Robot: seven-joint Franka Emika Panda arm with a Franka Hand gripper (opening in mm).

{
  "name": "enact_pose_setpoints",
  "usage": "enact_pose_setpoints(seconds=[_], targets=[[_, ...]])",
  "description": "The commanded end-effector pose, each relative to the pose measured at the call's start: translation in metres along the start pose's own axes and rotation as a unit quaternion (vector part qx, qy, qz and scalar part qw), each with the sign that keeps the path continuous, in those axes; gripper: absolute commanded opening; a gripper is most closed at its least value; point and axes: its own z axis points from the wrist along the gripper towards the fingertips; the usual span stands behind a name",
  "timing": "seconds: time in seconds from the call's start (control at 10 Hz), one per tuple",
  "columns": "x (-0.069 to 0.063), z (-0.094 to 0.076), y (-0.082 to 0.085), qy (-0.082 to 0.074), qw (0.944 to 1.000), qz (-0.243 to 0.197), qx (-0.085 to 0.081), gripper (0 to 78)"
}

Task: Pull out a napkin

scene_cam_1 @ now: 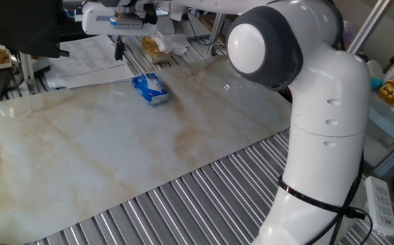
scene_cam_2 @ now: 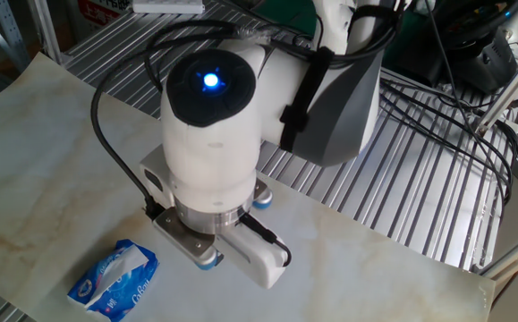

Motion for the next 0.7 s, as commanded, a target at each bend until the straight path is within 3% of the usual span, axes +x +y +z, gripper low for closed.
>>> enact_pose_setpoints(seconds=[0.1, 0.2, 0.7], targets=[[-0.002, 0.007, 0.003, -0.006, 1.0000, 0.003, 0.000, 0.0], [-0.003, 0.015, 0.005, -0.011, 0.9999, 0.003, 0.001, 0.0], [-0.006, 0.020, 0.001, -0.012, 0.9999, -0.004, 0.002, 0.0]])
